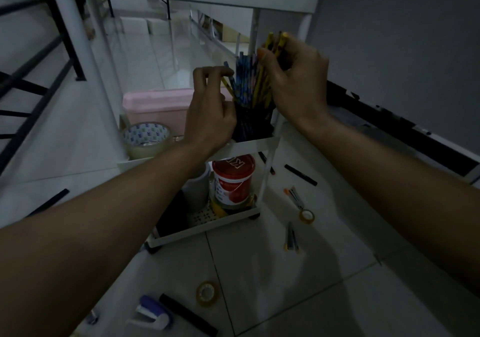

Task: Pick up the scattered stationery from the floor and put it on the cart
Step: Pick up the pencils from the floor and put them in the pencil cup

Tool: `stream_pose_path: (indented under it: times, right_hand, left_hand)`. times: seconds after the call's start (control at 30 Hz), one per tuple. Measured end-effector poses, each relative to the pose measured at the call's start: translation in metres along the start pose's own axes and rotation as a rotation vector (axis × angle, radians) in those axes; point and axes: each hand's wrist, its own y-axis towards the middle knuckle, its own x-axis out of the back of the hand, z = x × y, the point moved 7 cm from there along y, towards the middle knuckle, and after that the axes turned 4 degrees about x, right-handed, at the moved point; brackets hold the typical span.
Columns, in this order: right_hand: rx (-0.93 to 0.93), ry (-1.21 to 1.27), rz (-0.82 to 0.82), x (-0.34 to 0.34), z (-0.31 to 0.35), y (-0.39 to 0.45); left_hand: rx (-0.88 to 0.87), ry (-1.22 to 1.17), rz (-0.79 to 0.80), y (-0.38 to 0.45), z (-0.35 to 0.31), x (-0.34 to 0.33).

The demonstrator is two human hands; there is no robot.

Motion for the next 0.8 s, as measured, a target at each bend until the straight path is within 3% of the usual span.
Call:
stream_pose_path:
  times: [0.13, 0.37, 0.5, 0.6, 0.7, 0.8]
  right_hand:
    - [-0.029, -0.086, 0.032, -0.005, -0.006, 0.006]
    - [-0.163, -0.372, 0.262, -0.027, -0.028, 0.003]
    - [-0.077, -0.477, 0.318, -0.036, -0.021, 0.001]
    - [-0.037, -0.355, 0.221, -0.031, -0.014, 0.0]
    - [0.13, -0.295, 0.109, -0.022, -0.001, 0.002]
    - [0.303, -0.387, 0.133, -0.026, 0.008, 0.001]
  left_hand:
    - [-0.015, 0.022, 0.049, -0.002, 0.004, -0.007]
    - [-0.024, 0.043, 0.067, -0.003, 0.005, -0.015]
    - [-0.035, 0.053, 0.083, -0.004, 0.003, -0.019]
    - [-0.031, 0.05, 0.085, -0.005, 0.003, -0.019]
    - [-0.043, 0.045, 0.076, -0.005, 0.002, -0.018]
    - [-0.043, 0.028, 0.08, -0.005, 0.003, -0.019]
